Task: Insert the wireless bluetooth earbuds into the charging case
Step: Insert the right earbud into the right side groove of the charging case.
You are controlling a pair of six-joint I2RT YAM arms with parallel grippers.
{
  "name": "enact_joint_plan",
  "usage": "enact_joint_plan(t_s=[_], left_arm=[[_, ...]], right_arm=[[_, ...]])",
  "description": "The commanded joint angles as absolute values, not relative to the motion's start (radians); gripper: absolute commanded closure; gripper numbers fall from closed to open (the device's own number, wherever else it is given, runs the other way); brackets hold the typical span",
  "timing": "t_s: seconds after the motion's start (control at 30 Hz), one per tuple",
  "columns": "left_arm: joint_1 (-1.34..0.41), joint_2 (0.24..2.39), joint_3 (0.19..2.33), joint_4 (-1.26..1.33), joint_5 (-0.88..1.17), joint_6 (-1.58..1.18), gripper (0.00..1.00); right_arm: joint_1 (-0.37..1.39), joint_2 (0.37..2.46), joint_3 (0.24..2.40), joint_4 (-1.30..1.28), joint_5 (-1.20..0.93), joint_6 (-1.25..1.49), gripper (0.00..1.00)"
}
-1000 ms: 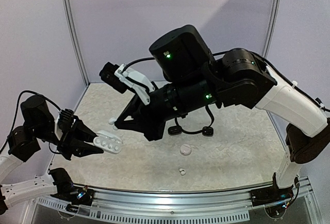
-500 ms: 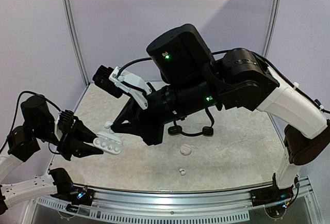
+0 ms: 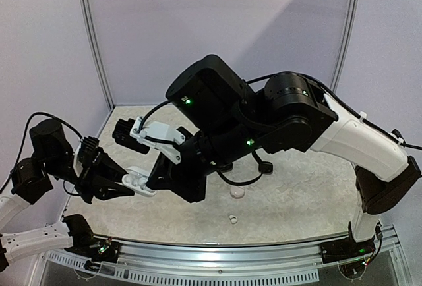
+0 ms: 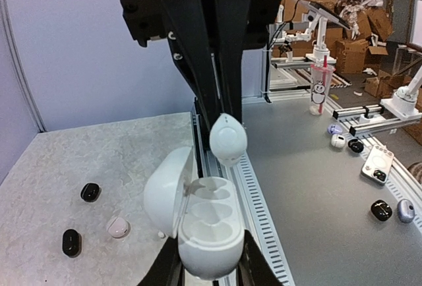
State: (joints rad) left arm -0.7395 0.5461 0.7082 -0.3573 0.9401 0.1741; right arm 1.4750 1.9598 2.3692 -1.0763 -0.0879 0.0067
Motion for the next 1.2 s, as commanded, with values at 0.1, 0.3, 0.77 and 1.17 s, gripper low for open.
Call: enact_joint_plan(t_s=[0.1,0.3,0.77,1.17], left_arm=[[-0.75,0.573,0.747,-0.375,0.956,0.153,1.0],[-0.752,0.578,0.748,-0.374,0.961,0.161,1.0],[-0.753,0.584,0.767,-0.426,0.962,0.216,1.0],[-0.755,0.588,0.764,-0.397,0.944,0.188,1.0]], right_arm=[[1.483,1.998,2.393,-1.139,-0.05,-0.03,1.0],[1.483,2.005,2.395,-1.151,-0.025,-0.038,1.0],[1.484,2.025,2.433,-1.208,0.044,-0.071,1.0],[1.484,2.049,2.44,-1.212,0.014,-0.096,1.0]])
